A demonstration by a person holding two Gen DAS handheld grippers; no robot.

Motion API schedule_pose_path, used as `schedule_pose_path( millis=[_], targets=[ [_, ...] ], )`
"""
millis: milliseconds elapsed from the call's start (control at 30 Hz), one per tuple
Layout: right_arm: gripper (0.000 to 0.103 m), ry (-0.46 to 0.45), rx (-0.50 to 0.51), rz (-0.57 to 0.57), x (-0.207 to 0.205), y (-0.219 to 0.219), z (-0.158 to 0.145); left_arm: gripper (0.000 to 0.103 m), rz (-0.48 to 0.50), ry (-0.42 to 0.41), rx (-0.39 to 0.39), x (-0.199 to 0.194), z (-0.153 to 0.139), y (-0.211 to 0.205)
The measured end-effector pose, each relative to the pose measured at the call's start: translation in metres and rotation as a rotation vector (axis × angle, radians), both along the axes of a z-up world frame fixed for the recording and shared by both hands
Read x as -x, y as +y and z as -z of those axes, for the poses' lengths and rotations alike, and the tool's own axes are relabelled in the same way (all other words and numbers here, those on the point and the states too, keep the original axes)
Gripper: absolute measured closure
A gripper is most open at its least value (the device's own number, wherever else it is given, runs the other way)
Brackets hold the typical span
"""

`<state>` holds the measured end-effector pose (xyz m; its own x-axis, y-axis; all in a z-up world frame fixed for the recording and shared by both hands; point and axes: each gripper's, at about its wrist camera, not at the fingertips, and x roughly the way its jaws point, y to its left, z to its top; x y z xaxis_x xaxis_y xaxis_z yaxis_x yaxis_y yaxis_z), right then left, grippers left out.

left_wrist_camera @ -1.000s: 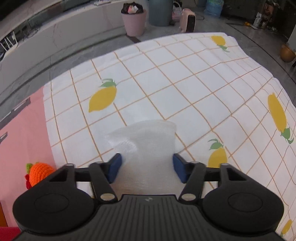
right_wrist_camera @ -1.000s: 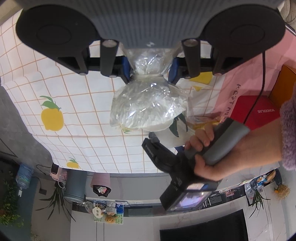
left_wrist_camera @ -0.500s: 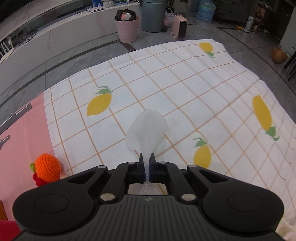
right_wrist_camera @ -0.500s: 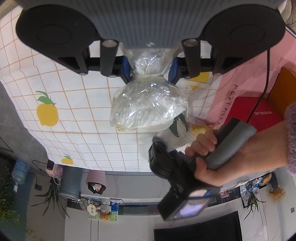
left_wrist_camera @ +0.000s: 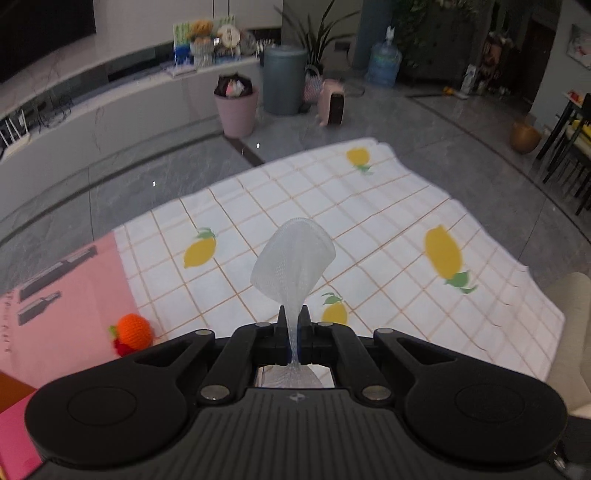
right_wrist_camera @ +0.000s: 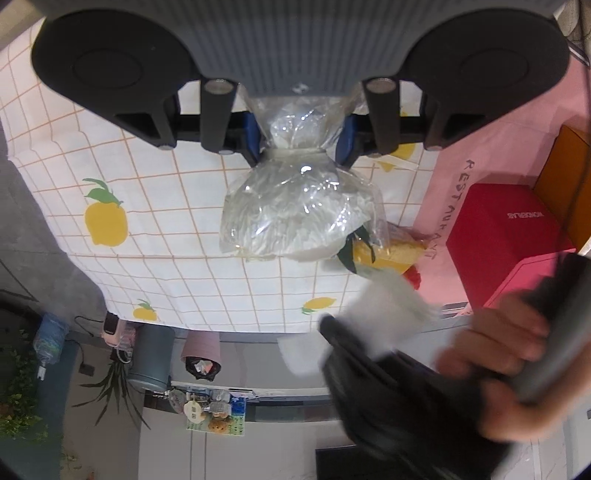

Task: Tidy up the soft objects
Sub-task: 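Carry the mesh bag and wrapped bundle with both tools to the orange box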

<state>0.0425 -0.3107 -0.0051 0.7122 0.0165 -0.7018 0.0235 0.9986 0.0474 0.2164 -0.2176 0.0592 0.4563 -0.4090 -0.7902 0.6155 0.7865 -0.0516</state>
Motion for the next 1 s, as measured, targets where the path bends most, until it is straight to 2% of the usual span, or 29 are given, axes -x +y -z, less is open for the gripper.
schedule_pose_path(
  millis=[133,233,333,433,500,600,833,1000],
  targets=[
    [0.061,0.017,0.010,0.039,0.011,0.011,-0.006,0.101,0.028,-0.029,0.032,0.028,-0.027,0.032],
    [0.061,-0.005,-0.011,0.049,0.018,0.022,-0.023,0.101,0.057,0.001,0.116,0.047,-0.048,0.064],
    [0.061,-0.026,0.027,0.044,0.019,0.040,-0.043,0.101,0.065,-0.045,0.130,0.066,-0.070,0.093],
    [0.062,-0.067,0.028,0.046,0.016,0.057,-0.069,0.101,0.064,-0.079,0.177,0.079,-0.091,0.130],
    [0.062,-0.099,0.020,0.037,0.012,0.072,-0.087,0.101,0.044,-0.103,0.205,0.085,-0.102,0.156],
    [0.062,-0.153,0.019,-0.004,0.000,0.103,-0.112,0.101,0.000,-0.155,0.197,0.088,-0.114,0.194],
    [0.062,-0.224,0.001,-0.143,-0.040,0.188,-0.151,0.101,-0.155,-0.196,0.169,0.076,-0.114,0.278],
    [0.062,-0.221,-0.056,-0.257,-0.082,0.242,-0.147,0.101,-0.261,-0.172,0.131,0.052,-0.091,0.322]
  ],
)
